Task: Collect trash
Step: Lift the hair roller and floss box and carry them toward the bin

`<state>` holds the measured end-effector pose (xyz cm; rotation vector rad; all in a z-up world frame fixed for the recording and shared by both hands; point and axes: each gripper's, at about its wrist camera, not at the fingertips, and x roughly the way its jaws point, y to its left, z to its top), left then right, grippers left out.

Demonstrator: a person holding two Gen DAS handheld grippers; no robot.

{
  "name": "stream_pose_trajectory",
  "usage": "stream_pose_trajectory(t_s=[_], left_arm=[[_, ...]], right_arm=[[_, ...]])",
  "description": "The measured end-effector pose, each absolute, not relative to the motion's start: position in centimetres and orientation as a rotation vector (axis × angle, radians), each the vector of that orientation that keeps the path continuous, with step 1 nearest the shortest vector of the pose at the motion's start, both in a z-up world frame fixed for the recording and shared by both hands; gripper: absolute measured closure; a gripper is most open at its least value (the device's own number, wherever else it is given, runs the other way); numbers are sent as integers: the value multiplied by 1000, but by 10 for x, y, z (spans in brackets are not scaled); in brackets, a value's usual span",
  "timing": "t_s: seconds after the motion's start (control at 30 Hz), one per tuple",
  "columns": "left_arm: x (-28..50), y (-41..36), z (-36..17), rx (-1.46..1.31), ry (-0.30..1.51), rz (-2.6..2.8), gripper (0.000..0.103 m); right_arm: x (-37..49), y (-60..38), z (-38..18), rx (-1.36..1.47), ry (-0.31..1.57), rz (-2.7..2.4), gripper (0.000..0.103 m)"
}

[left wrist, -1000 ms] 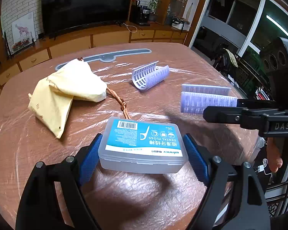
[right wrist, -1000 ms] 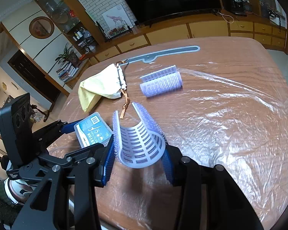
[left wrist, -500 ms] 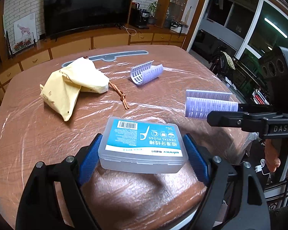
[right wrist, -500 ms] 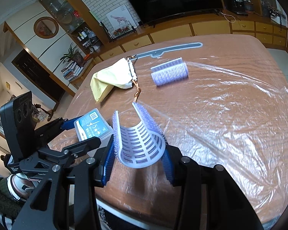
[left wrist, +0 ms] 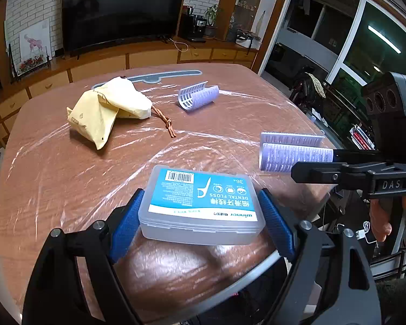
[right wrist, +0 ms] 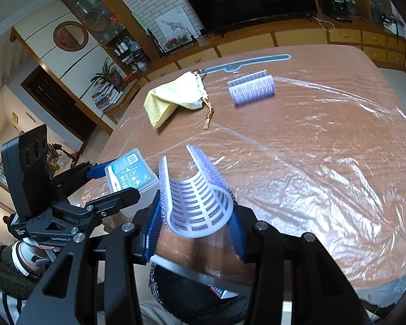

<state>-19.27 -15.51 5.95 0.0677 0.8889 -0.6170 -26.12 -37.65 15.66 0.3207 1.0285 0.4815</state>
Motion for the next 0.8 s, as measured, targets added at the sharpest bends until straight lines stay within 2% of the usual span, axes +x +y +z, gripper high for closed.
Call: stream_pose_trajectory(t_s=[0.8], left_arm=[[-254,-136,62,101,903,-678,19]], right_arm=[[-328,-365,150,331,1077,499,60]])
